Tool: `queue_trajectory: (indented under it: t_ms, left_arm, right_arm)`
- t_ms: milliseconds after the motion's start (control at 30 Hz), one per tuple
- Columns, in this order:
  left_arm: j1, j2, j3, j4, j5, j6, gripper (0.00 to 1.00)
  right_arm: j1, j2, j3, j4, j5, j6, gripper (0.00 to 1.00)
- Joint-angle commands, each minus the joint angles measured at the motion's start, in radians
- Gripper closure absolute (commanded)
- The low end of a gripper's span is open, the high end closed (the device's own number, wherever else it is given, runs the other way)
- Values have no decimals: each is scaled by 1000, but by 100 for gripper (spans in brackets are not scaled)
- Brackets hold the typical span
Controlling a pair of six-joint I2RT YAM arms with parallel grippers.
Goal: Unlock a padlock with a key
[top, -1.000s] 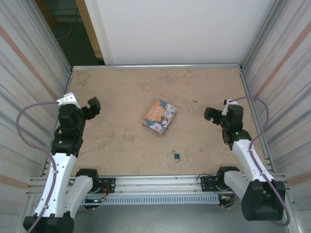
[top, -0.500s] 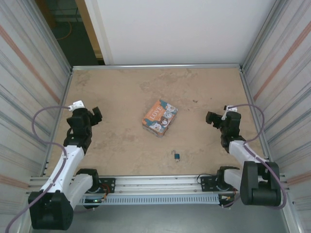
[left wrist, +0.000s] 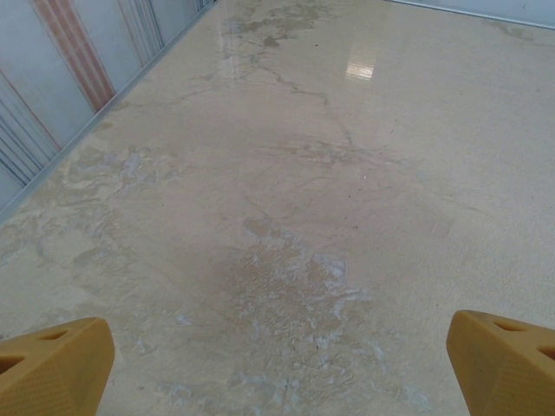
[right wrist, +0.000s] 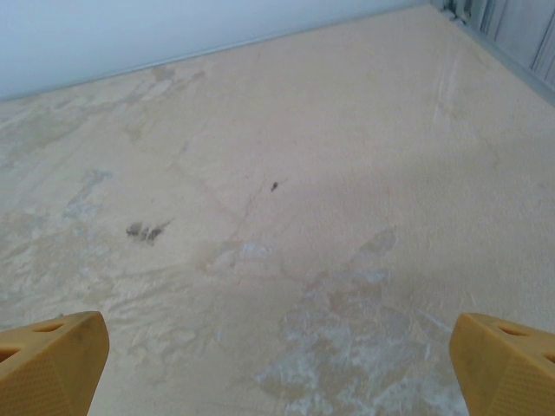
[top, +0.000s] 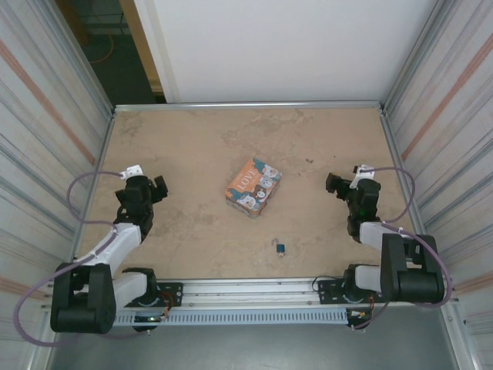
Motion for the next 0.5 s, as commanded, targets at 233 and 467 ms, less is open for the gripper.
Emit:
queue_trajectory:
  t_ms: [233, 467]
  left_arm:
    - [5, 143, -48, 369, 139, 159, 1]
    - [24, 238, -66, 536, 246, 217, 1]
  right_arm:
    - [-70, 175, 5, 224, -96, -16, 1]
    - [-69, 245, 51, 202, -117, -23, 1]
